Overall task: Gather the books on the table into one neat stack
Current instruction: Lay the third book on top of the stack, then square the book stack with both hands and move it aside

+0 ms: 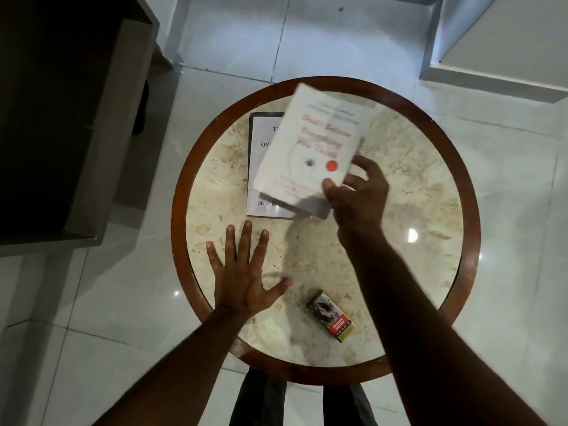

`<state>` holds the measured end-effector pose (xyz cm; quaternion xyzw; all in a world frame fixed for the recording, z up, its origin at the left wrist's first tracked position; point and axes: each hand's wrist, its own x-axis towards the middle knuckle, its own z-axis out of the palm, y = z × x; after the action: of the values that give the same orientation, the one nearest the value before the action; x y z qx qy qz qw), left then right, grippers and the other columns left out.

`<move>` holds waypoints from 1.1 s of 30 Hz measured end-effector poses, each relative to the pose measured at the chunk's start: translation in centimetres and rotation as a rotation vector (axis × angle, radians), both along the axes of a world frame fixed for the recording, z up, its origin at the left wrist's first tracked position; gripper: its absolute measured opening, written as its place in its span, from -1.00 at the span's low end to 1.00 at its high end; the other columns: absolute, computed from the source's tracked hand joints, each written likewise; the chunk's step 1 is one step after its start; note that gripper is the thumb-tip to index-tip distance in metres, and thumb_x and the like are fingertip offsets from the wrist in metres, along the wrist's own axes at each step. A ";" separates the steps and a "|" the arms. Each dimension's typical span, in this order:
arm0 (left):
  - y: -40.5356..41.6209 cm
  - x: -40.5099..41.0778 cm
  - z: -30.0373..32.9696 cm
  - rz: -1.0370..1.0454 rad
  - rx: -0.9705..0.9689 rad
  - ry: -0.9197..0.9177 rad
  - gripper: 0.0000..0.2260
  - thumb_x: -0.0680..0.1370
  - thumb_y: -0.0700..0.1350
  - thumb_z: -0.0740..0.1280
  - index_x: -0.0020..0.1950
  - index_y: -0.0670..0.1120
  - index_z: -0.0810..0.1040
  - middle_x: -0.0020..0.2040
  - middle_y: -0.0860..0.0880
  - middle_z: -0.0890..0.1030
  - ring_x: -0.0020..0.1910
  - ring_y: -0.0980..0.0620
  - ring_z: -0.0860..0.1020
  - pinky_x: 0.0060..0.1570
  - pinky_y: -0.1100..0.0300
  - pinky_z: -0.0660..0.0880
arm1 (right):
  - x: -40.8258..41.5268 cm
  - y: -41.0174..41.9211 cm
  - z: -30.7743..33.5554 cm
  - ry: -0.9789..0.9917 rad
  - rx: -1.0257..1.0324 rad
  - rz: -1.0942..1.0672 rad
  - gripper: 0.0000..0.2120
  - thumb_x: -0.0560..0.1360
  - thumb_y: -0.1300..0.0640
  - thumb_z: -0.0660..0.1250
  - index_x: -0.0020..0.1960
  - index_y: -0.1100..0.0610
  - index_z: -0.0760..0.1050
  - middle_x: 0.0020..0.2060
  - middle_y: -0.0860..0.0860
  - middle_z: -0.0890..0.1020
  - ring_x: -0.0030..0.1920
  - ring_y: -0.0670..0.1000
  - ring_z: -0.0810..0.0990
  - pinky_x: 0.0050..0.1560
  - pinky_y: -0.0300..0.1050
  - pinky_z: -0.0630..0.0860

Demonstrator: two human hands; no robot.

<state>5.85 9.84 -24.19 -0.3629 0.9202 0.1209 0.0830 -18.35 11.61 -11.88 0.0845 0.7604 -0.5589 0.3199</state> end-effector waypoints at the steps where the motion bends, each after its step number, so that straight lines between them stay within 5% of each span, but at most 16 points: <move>1: 0.0 -0.2 0.0 0.004 -0.006 0.011 -0.02 0.42 0.60 0.08 0.69 0.05 0.01 0.71 -0.13 -0.03 0.67 -0.27 -0.08 0.48 -0.46 -0.18 | 0.6 -0.5 -0.2 0.021 0.022 0.082 -0.44 0.38 0.44 0.48 0.34 0.20 0.47 0.11 0.25 0.71 0.06 0.19 0.73 0.05 0.20 0.69; 7: 0.4 -0.7 -0.4 0.003 -0.026 0.082 0.00 0.40 0.59 0.15 0.68 0.04 0.06 0.70 -0.13 0.01 0.67 -0.27 -0.05 0.51 -0.37 -0.32 | 1.4 -1.4 -2.5 0.062 0.150 0.270 -0.43 0.36 0.41 0.53 0.32 0.13 0.54 0.09 0.18 0.74 0.01 0.08 0.72 0.13 0.16 0.66; 12: 0.6 -0.2 -0.6 0.032 -0.011 0.121 -0.04 0.43 0.58 0.13 0.65 0.00 0.17 0.69 -0.14 0.11 0.66 -0.24 0.01 0.52 -0.38 -0.23 | 1.3 -1.3 -3.0 0.064 0.173 0.241 -0.41 0.29 0.29 0.62 0.29 0.12 0.56 0.10 0.13 0.70 0.03 0.07 0.69 0.11 0.19 0.66; 14: 0.5 0.5 0.1 0.158 0.060 0.272 -0.18 0.49 0.52 0.07 0.51 -0.07 0.36 0.56 -0.13 0.36 0.58 -0.18 0.26 0.55 -0.40 0.01 | 1.7 -1.2 -3.0 0.065 0.159 0.215 -0.39 0.30 0.14 0.64 0.30 0.14 0.55 0.17 0.12 0.65 0.16 0.11 0.65 0.20 0.20 0.60; 16: -0.3 0.7 1.2 0.403 0.142 0.588 -0.35 0.56 0.41 0.12 0.29 -0.13 0.48 0.27 -0.13 0.56 0.29 -0.12 0.52 0.30 -0.36 0.42 | 1.6 -1.3 -3.1 0.064 0.149 0.207 -0.40 0.35 0.05 0.61 0.33 0.17 0.54 0.23 0.14 0.65 0.22 0.09 0.63 0.29 0.18 0.56; 19: -3.4 -2.1 3.6 0.877 0.363 0.907 -0.60 0.62 0.14 0.30 0.31 -0.11 0.48 0.19 -0.14 0.62 0.17 -0.07 0.62 0.17 -0.22 0.60 | 0.4 -2.1 -3.5 -0.023 0.144 0.201 -0.47 0.44 0.04 0.53 0.34 0.21 0.52 0.24 0.18 0.67 0.22 0.16 0.66 0.31 0.21 0.56; 21: -6.8 -5.1 5.0 1.001 0.457 0.858 -0.61 0.67 -0.02 0.31 0.46 -0.12 0.42 0.29 -0.12 0.61 0.25 -0.05 0.60 0.19 -0.03 0.62 | -0.4 -2.6 -3.8 -0.072 0.158 0.223 -0.52 0.47 0.06 0.49 0.32 0.22 0.53 0.18 0.18 0.70 0.18 0.20 0.69 0.30 0.23 0.57; 25: -11.2 -9.3 6.5 1.008 0.769 0.581 -0.59 0.67 -0.02 0.31 0.50 -0.03 0.35 0.36 0.03 0.56 0.13 0.11 0.58 -0.22 0.34 0.49 | 0.9 -3.5 -4.2 -0.082 0.123 0.353 -0.64 0.52 0.14 0.46 0.26 0.28 0.55 0.18 0.21 0.71 0.18 0.23 0.70 0.24 0.25 0.59; 28: -12.4 -12.1 7.2 1.067 0.819 0.521 -0.74 0.68 -0.11 0.27 0.36 -0.12 0.43 0.17 -0.03 0.61 -0.13 0.11 0.56 -0.39 0.29 0.46 | 0.7 -4.3 -4.2 -0.049 0.111 0.390 -0.64 0.56 0.18 0.39 0.33 0.25 0.52 0.24 0.21 0.68 0.20 0.22 0.68 0.26 0.28 0.58; 33: -13.4 -15.1 7.9 1.064 1.008 0.505 -0.76 0.68 -0.21 0.19 0.27 -0.08 0.56 0.06 -0.01 0.67 -0.10 0.01 0.63 -0.29 0.17 0.54 | -2.7 -3.2 -3.5 -0.061 0.090 0.398 -0.54 0.61 0.29 0.31 0.49 0.25 0.37 0.30 0.23 0.63 0.20 0.20 0.68 0.21 0.24 0.63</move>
<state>-9.22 -3.57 -16.28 -0.6359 0.4470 0.6277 -0.0432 -21.00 8.42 -15.37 -0.0361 0.7762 -0.4473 0.4428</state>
